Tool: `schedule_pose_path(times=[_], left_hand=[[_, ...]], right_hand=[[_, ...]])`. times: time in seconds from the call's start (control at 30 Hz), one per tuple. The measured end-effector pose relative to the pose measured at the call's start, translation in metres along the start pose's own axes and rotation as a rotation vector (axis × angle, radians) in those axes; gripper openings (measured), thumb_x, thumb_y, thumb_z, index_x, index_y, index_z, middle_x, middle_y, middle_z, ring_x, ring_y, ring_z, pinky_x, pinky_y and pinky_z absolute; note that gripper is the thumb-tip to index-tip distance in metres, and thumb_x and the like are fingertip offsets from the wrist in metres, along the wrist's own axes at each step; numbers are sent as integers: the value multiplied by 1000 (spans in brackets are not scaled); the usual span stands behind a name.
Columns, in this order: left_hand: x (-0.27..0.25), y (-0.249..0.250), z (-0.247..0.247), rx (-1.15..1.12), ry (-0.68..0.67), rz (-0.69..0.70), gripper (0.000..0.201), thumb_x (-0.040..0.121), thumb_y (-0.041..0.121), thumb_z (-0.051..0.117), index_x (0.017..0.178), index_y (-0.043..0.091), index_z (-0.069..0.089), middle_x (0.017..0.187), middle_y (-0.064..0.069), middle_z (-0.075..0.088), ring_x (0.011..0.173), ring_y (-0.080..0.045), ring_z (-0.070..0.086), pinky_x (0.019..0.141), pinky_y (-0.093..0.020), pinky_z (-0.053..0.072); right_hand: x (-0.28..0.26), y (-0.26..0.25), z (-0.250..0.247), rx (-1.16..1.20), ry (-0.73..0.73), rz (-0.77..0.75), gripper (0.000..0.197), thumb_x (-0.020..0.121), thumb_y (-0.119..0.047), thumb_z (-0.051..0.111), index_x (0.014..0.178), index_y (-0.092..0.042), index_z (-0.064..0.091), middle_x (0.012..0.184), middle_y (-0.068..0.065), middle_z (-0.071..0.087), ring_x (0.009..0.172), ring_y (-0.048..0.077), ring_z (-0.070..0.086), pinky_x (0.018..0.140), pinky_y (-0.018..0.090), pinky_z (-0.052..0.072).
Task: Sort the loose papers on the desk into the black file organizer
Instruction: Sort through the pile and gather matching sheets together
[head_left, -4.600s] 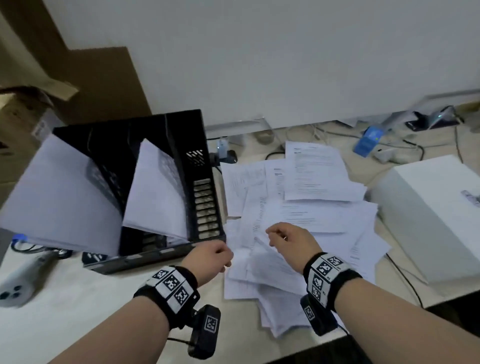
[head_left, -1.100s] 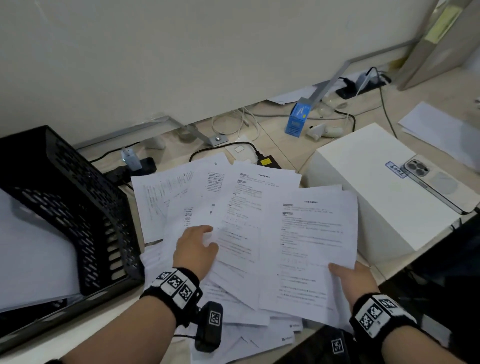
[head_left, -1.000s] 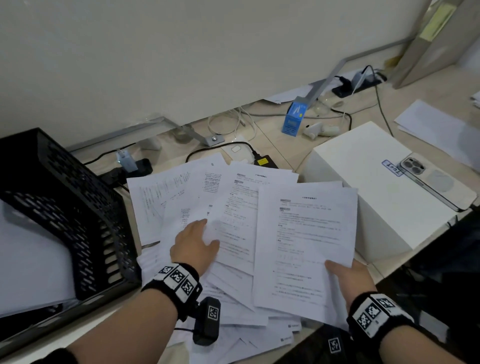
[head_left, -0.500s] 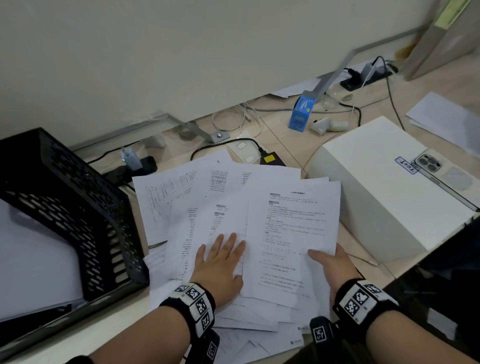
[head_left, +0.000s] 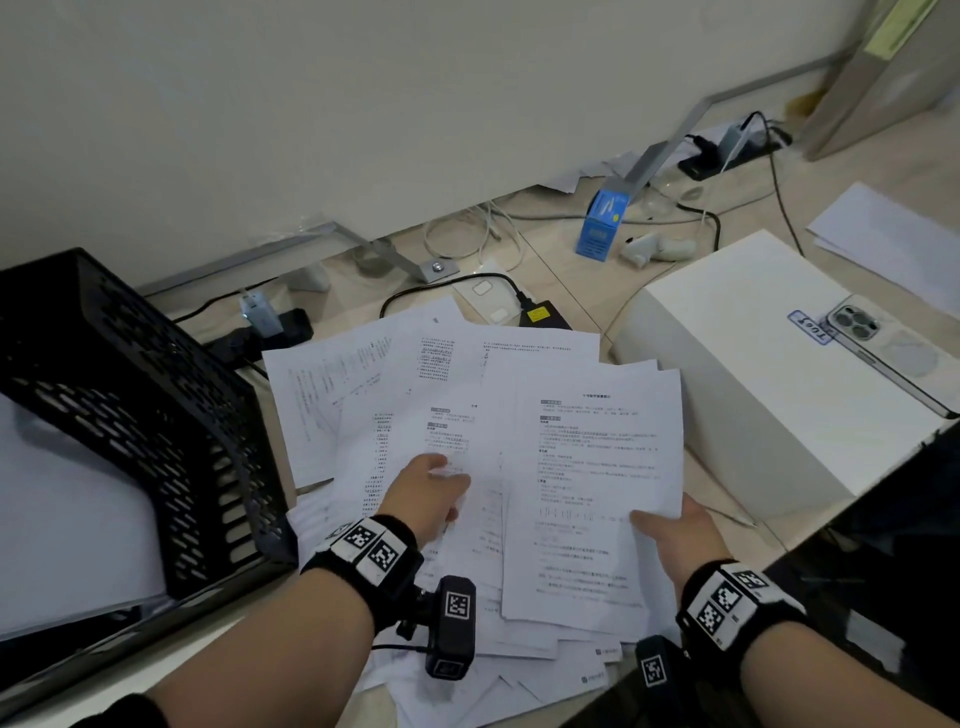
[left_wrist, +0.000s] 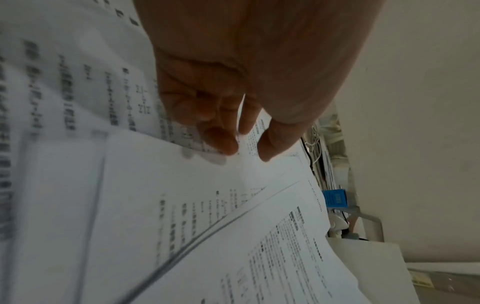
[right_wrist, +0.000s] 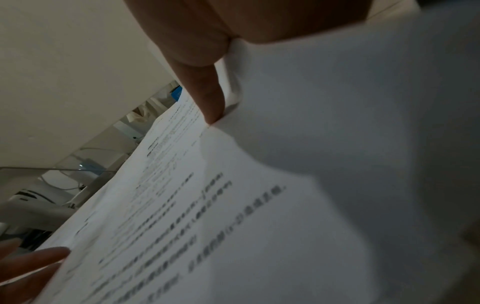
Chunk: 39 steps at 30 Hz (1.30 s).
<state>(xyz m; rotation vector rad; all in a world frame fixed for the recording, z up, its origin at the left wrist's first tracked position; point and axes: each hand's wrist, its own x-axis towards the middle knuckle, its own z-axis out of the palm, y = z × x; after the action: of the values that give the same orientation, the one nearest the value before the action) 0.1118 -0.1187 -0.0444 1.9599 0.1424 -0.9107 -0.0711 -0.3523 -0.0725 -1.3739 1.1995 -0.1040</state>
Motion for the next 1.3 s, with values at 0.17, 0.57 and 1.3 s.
schedule_pose_path(times=[0.17, 0.57, 1.3], left_hand=[[-5, -1, 1, 45, -134, -52, 29, 95, 29, 62, 74, 10, 60, 55, -2, 54, 41, -14, 42, 46, -20, 29], [-16, -33, -13, -203, -101, -5, 15, 91, 19, 72, 104, 11, 74, 99, -9, 79, 88, -29, 76, 77, -45, 62], [-31, -46, -43, -594, -95, 38, 25, 97, 9, 62, 121, 5, 68, 119, -12, 74, 112, -28, 70, 98, -41, 53]], right_hand=[[-4, 3, 0, 5, -54, -21, 43, 86, 9, 66, 124, -10, 64, 113, 11, 73, 105, 32, 67, 99, 47, 51], [-9, 4, -7, 149, 58, 2, 10, 91, -10, 69, 94, -19, 71, 101, 6, 75, 99, 34, 69, 101, 56, 49], [-35, -25, 37, 204, -373, -21, 42, 89, 4, 65, 127, -13, 65, 120, 8, 74, 110, 32, 70, 99, 52, 51]])
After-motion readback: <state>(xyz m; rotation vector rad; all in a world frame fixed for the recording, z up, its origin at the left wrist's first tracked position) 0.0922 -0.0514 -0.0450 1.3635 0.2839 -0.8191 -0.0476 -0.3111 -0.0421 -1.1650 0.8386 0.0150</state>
